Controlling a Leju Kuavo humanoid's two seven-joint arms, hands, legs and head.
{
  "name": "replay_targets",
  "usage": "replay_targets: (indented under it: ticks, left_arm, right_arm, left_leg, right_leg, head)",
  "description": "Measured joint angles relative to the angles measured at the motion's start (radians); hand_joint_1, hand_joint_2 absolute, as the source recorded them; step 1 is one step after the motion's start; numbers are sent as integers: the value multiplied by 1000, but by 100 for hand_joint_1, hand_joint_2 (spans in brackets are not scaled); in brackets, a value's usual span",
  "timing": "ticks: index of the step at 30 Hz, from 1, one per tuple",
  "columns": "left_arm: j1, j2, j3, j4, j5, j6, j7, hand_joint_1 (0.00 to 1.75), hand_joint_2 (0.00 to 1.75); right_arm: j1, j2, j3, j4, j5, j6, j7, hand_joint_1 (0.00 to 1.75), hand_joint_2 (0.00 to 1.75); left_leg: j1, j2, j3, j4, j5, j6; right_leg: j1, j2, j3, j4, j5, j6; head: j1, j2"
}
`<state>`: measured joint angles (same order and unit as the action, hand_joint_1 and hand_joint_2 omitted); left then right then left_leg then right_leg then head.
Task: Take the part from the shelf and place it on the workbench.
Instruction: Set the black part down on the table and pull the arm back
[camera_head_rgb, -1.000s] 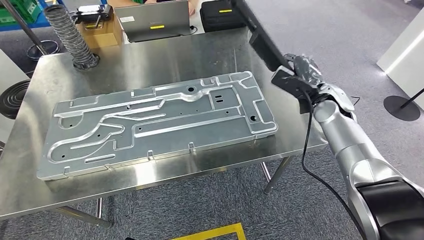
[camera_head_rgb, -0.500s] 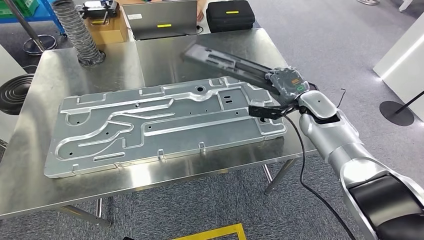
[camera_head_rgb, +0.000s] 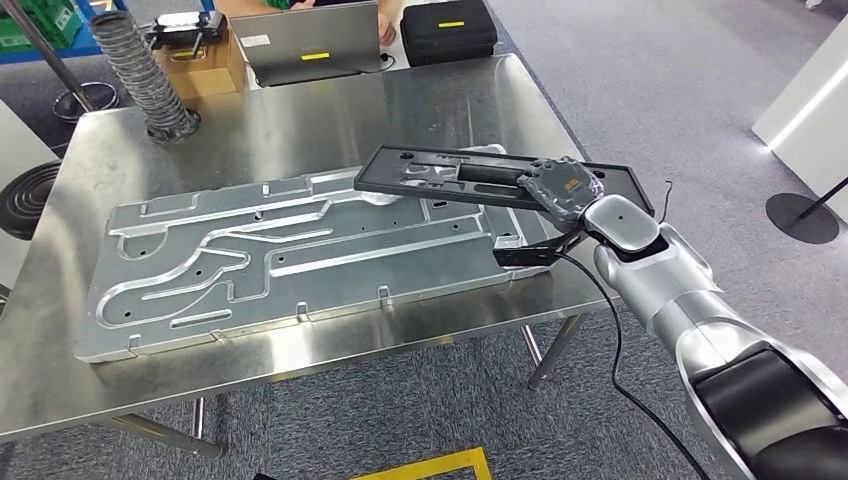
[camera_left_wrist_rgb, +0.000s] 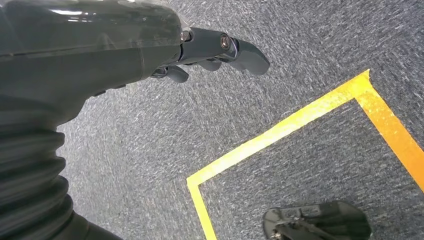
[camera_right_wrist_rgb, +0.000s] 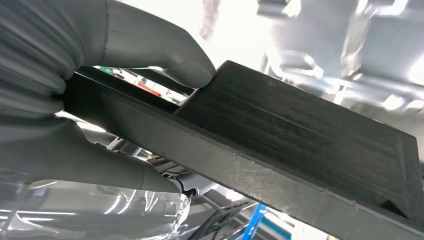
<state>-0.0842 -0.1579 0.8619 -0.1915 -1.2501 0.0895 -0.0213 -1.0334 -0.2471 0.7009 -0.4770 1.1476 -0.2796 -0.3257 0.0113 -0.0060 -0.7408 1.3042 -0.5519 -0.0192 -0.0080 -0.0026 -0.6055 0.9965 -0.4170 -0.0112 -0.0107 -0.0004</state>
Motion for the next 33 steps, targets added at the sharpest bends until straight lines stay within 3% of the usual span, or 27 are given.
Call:
replay_targets:
  ticks: [1,3,5,8,10,11,13,14,15,16,17,19,21,25,27,29,30,31,33]
  left_arm:
    - [0,0,-1,0,-2,3,0,0,175]
    - [-1,1,-2,0,-6,11,-3,0,175]
    - [-2,1,-3,0,-8,19,-5,0,175]
    - [0,1,-4,0,-8,33,-6,0,175]
    - [-1,2,-3,0,-7,43,-6,0,175]
    - [-2,2,-3,0,-6,46,-6,0,175]
    - [0,2,-3,0,-5,50,-6,0,175]
    - [1,2,-3,0,-5,51,-6,0,175]
    - [3,2,-3,0,-4,53,-6,0,175]
    - [4,2,-3,0,-3,54,-6,0,175]
    - [4,2,-3,0,-2,55,-7,0,175]
    - [4,2,-3,0,-1,56,-9,0,175]
    - [4,1,-3,0,-1,56,-11,0,175]
    - [5,0,-3,0,-5,55,-12,0,175]
    - [5,1,-3,0,-6,55,-12,0,175]
    - [7,1,-2,0,-5,54,-12,0,175]
    - [9,1,-2,0,-5,54,-12,0,175]
    - [11,1,-1,0,-5,54,-12,0,175]
    - [11,3,-1,0,-5,54,-12,0,175]
  right_arm:
    - [2,1,4,3,2,0,-2,175,175]
    - [3,3,10,9,3,0,-3,175,175]
    - [3,4,15,13,4,-1,-4,175,175]
    - [3,5,22,20,9,-2,-5,175,175]
    - [2,6,28,23,15,-2,-5,175,175]
    - [1,8,30,24,16,-2,-5,175,175]
    - [1,10,35,28,17,-2,-4,175,175]
    - [2,11,37,31,17,-1,-4,175,175]
    - [3,13,39,33,17,-1,-4,175,175]
    - [3,14,42,36,17,-1,-4,175,175]
    - [3,16,43,38,17,0,-4,175,175]
    - [-2,18,47,39,18,0,-3,175,175]
    - [-8,20,49,41,23,1,1,175,175]
    - [-13,21,56,46,45,1,30,175,175]
    - [-19,21,58,51,53,7,58,175,175]
    - [-29,21,59,63,55,21,88,175,175]
    - [-33,21,59,71,55,29,100,175,175]
    - [-38,21,59,79,53,37,110,175,175]
    - [-50,20,59,94,50,54,130,175,175]
  left_leg:
    - [1,0,9,-22,22,0]
    - [1,1,71,-154,88,2]
    - [0,0,121,-259,122,11]
    - [-3,-1,128,-280,125,28]
    - [-2,-1,130,-286,130,41]
    - [0,-1,131,-288,132,45]
    - [-1,-1,130,-288,133,49]
    - [-1,-1,130,-288,133,50]
    - [-1,-2,130,-288,133,50]
    - [-1,-2,130,-287,132,49]
    - [-2,-3,131,-287,132,49]
    - [-4,-3,132,-286,130,46]
    - [-7,-3,130,-285,130,39]
    - [-7,-2,123,-271,115,17]
    - [-5,0,85,-182,61,9]
    - [-1,0,24,-45,1,2]
    - [1,0,5,-3,-9,-1]
    - [3,0,4,1,2,-4]
    - [8,1,54,-107,69,-6]
  right_leg:
    - [0,1,0,2,-1,1]
    - [0,2,0,8,-6,6]
    - [3,3,-4,16,-10,15]
    - [4,3,-7,17,-9,31]
    - [-1,3,-17,42,-30,42]
    - [-2,3,-34,82,-54,46]
    - [-4,3,-93,213,-118,52]
    - [-5,3,-122,274,-139,54]
    - [-5,3,-138,305,-142,54]
    - [-5,3,-135,295,-126,53]
    - [-5,3,-111,244,-93,49]
    - [0,2,-41,98,-29,37]
    - [6,2,-6,21,-9,27]
    - [4,0,1,2,-4,11]
    - [-1,-2,6,-6,0,3]
    - [-1,-2,6,-5,-1,0]
    - [-1,-2,6,-4,-2,0]
    - [-1,-1,6,-2,-3,1]
    - [-3,1,6,6,-8,6]
  head:
    - [0,0]
    - [0,0]
    - [0,0]
    - [0,0]
    - [0,0]
    - [0,0]
    - [0,0]
    - [0,0]
    - [0,0]
    - [0,0]
    - [0,0]
    - [0,0]
    - [0,0]
    - [0,0]
    - [0,0]
    - [0,0]
    - [0,0]
    - [0,0]
    - [0,0]
